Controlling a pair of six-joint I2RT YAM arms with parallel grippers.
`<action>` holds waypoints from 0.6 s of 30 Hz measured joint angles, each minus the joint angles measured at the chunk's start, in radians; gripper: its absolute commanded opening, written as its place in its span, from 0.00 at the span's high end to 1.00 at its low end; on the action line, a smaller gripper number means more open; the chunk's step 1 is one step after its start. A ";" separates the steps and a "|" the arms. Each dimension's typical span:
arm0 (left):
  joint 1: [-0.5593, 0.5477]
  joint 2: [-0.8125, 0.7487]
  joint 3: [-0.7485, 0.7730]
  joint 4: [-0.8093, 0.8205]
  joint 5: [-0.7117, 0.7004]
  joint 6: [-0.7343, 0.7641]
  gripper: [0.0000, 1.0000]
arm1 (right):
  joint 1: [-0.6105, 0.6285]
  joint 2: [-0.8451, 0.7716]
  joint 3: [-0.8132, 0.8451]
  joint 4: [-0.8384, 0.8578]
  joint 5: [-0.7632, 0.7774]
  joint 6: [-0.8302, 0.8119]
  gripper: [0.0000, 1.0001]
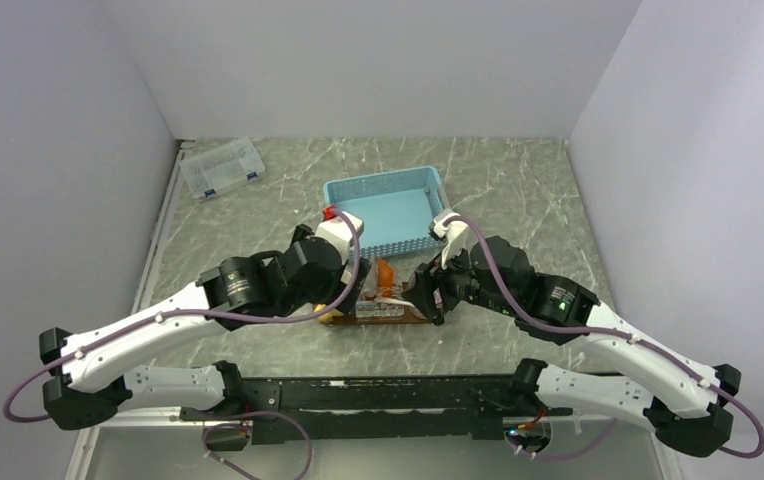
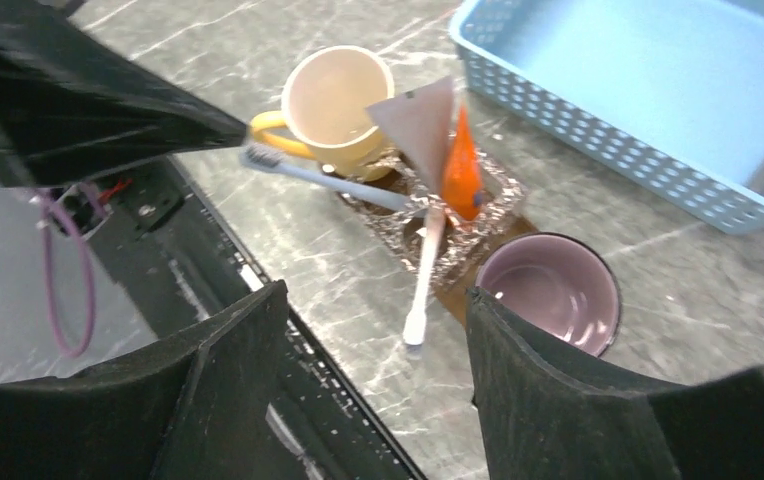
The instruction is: Prepare toiletry sets of a toothbrush and toothpaste on the tray
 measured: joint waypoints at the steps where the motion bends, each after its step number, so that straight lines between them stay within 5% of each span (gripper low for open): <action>1: 0.000 -0.009 0.002 0.000 -0.005 0.005 0.01 | 0.000 0.003 0.003 -0.004 0.022 0.005 0.27; 9: 0.004 -0.053 0.037 -0.025 -0.071 0.036 0.01 | -0.030 0.044 0.050 -0.056 0.184 0.034 0.17; 14: 0.081 -0.075 0.035 -0.043 -0.074 0.055 0.01 | -0.167 0.079 0.070 -0.061 0.172 0.026 0.17; 18: 0.180 -0.126 0.002 -0.031 -0.062 0.080 0.01 | -0.282 0.106 0.069 -0.060 0.163 0.011 0.01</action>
